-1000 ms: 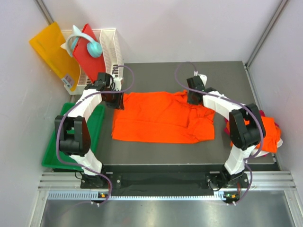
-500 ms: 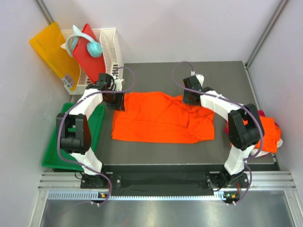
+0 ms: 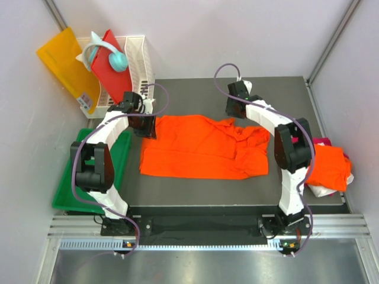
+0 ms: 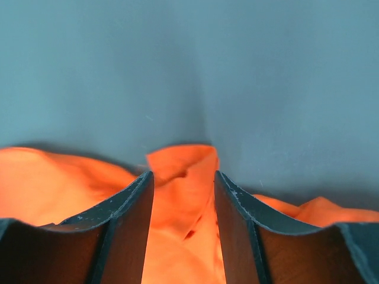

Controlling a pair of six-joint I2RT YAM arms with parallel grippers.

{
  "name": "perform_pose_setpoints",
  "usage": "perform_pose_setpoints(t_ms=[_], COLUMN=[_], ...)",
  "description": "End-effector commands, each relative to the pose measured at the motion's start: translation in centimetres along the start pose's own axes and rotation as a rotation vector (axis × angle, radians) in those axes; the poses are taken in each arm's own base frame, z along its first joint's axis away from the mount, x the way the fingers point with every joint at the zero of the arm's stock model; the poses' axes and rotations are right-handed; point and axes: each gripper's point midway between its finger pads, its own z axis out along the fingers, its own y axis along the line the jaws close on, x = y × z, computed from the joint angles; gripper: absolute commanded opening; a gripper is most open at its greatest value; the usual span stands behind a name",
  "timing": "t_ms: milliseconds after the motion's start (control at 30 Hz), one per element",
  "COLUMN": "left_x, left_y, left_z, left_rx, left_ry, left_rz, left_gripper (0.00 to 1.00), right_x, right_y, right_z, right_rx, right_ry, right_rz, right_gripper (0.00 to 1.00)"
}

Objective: Fold and stack the t-shirts
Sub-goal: Grap the side of the flattened tshirt furthest away from the robot with both arms

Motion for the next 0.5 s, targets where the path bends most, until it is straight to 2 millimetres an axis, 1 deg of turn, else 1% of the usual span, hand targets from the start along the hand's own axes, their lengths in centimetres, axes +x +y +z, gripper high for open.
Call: perform_pose_setpoints(t_ms=[0,67,100,267,300,333,367,400,433,467], left_x=[-1.0,-0.8,-0.9,-0.8,-0.7,-0.7,-0.7,-0.8,-0.6,-0.6], left_y=[-0.3,-0.3,-0.4,-0.3,-0.3,-0.3,-0.3,-0.2,-0.2,-0.2], left_z=[-0.8,-0.7,-0.8,-0.7,-0.6,-0.7,-0.7,-0.7,-0.7,-0.7], left_rx=[0.013,0.013,0.015,0.012,0.013,0.010,0.009,0.007,0.004,0.004], left_ry=[-0.033,-0.030,-0.031,-0.030,-0.027,-0.028,-0.027,-0.029,-0.026,-0.029], left_rz=[0.008,0.003,0.002,0.002,-0.001,0.000,-0.002,-0.001,-0.002,0.000], left_gripper=[0.38,0.38,0.38,0.38,0.38,0.38,0.38,0.38,0.38,0.38], right_x=[0.1,-0.2,0.2,0.4,0.9,0.9,1.3,0.8,0.8,0.7], right_y=[0.7,0.8,0.6,0.7,0.7,0.6,0.6,0.7,0.9,0.8], right_z=[0.8,1.1,1.5,2.4,2.7,2.8,2.8,2.5,2.3,1.6], right_rx=[-0.017,-0.019,-0.010,-0.010,-0.009,-0.008,-0.008,-0.018,-0.029,-0.038], right_ry=[0.031,0.027,0.038,0.057,0.070,0.073,0.080,0.059,0.054,0.043], right_rz=[0.016,0.015,0.012,0.000,-0.006,-0.005,-0.008,-0.003,0.001,0.001], right_gripper=[0.46,0.46,0.46,0.46,0.38,0.26,0.14,0.00,0.00,0.00])
